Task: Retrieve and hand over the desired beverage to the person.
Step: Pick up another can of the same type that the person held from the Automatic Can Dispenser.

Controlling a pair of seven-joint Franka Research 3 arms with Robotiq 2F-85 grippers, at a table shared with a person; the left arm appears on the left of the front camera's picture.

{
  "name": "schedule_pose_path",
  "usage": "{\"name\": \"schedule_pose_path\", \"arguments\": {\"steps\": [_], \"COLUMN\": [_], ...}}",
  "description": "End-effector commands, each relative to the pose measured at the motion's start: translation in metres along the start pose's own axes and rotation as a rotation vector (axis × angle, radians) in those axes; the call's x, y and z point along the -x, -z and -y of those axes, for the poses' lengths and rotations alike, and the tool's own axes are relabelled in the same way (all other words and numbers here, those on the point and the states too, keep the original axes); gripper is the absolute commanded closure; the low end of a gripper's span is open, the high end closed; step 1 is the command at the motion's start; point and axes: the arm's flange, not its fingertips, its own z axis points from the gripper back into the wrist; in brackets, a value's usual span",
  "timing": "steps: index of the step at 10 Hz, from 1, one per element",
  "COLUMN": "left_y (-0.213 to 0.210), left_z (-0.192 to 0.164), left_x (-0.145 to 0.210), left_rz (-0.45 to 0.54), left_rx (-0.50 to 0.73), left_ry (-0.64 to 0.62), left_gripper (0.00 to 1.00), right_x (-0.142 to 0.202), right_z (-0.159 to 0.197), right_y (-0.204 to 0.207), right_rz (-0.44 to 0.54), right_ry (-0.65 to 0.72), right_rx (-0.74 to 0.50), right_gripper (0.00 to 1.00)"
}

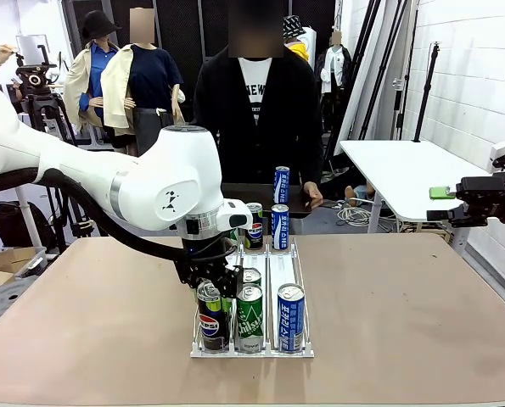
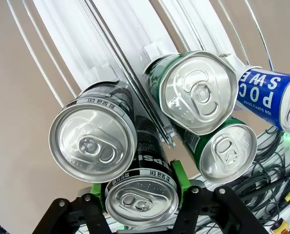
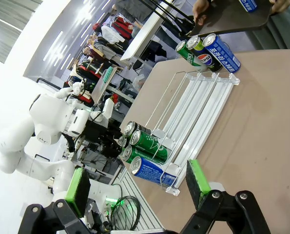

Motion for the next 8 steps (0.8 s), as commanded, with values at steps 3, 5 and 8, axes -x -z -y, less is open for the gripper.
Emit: {"name": "schedule_pose_path", "arguments": {"steps": [3, 5, 8], "left_y": [-0.063, -0.107, -0.163], "left_z": [-0.008, -0.015, -0.028], "left_x": [0.002, 0.004, 0.007], "left_rz": [-0.001, 0.048, 0.081], "left_rx": [0.018, 0.01, -0.015], "left_ry": [-0.038, -0.056, -0.077], "left_gripper": [1.0, 1.0, 1.0], "right_x": [0.0, 0.0, 0.0], "right_z": [-0.001, -0.001, -0.001], "right_y": [0.0, 0.0, 0.0], "right_rz": [0.008, 0.008, 0.008], "right_ry": [-0.002, -0.002, -0.002], "right_rx": [-0.011, -0.011, -0.011], "right_gripper": [0.0, 0.0, 0.0]}}
